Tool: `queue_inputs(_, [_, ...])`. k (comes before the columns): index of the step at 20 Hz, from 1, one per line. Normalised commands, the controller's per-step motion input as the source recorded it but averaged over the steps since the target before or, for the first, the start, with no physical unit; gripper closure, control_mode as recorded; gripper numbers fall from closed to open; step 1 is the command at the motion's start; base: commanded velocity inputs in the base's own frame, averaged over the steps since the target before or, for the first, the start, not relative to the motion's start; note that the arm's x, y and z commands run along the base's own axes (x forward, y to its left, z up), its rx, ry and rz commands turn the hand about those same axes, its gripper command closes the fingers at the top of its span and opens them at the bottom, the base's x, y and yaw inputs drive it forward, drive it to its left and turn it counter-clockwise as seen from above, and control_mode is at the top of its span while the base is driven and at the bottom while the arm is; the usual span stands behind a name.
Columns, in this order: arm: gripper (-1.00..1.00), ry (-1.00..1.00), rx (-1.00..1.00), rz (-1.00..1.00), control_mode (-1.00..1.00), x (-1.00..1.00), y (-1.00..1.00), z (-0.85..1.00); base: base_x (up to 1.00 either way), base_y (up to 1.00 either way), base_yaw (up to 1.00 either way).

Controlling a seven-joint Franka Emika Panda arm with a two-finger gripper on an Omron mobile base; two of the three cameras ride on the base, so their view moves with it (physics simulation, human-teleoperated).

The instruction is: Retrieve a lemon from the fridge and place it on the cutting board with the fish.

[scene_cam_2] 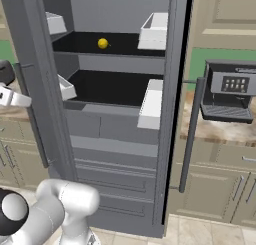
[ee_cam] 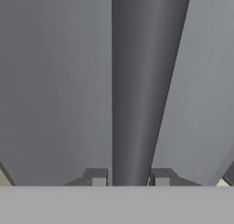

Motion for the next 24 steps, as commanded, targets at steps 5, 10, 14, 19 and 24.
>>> queue_inputs(5, [1.0,0.0,-0.04,-0.07,-1.0,-0.05,0.67,0.0,0.0,0.0,0.0])
queue_inputs(10, [1.0,0.0,-0.03,-0.13,-1.0,0.0,0.58,0.0,0.0,0.0,0.0])
queue_inputs(14, [1.0,0.0,-0.03,-0.15,-1.0,0.0,0.57,0.0,0.0,0.0,0.0])
queue_inputs(19, [1.0,0.0,-0.01,-0.15,-1.0,-0.02,0.57,0.0,0.0,0.0,0.0])
queue_inputs(24, [-1.0,0.0,0.0,-0.14,-1.0,0.0,0.43,0.0,0.0,0.0,0.0])
